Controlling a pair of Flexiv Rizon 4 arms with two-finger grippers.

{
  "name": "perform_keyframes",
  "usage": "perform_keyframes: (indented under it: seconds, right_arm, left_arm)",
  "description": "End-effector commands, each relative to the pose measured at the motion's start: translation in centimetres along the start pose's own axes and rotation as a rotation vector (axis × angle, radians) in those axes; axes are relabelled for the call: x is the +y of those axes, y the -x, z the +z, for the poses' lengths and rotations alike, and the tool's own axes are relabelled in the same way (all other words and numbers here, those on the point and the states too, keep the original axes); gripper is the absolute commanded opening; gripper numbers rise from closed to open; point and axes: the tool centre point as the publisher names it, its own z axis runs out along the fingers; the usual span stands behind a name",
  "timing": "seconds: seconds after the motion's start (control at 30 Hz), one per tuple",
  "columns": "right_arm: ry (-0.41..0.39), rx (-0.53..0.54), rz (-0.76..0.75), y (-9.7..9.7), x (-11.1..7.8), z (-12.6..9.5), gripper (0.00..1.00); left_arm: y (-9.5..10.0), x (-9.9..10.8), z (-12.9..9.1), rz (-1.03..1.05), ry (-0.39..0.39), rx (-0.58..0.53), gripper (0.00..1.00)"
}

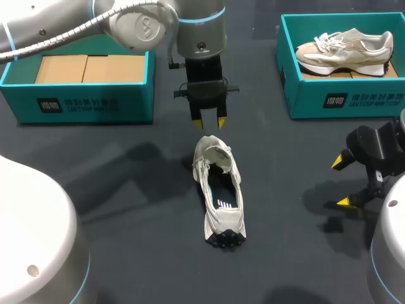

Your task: Take the shoe out of the shoebox, open the shoe tongue, remove and reinsert the insole, then place the shoe into the shoebox

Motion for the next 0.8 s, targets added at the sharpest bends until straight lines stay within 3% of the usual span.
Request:
perform_keyframes:
  seconds: [0.03, 0.43, 0.63, 0.8]
  right_arm:
    - [-0.003, -0.003, 0.001, -0.2, 0.0, 0.0, 1.0]
    - [-0.003, -0.003, 0.001, -0.2, 0.0, 0.0, 1.0]
    - [-0.003, -0.003, 0.001, -0.2, 0.0, 0.0, 1.0]
    - [-0.003, -0.003, 0.001, -0.2, 0.0, 0.0, 1.0]
  left_arm:
    - [0.0, -1.2, 0.9, 0.013, 0.0, -0.021, 0.42]
    - [0.3, -4.8, 4.2, 0.062, -0.086, -0.028, 0.38]
    - [0.5, -6.6, 5.8, 0.078, -0.122, -0.023, 0.32]
    - [0.3, -7.6, 4.7, 0.095, -0.082, -0.034, 0.35]
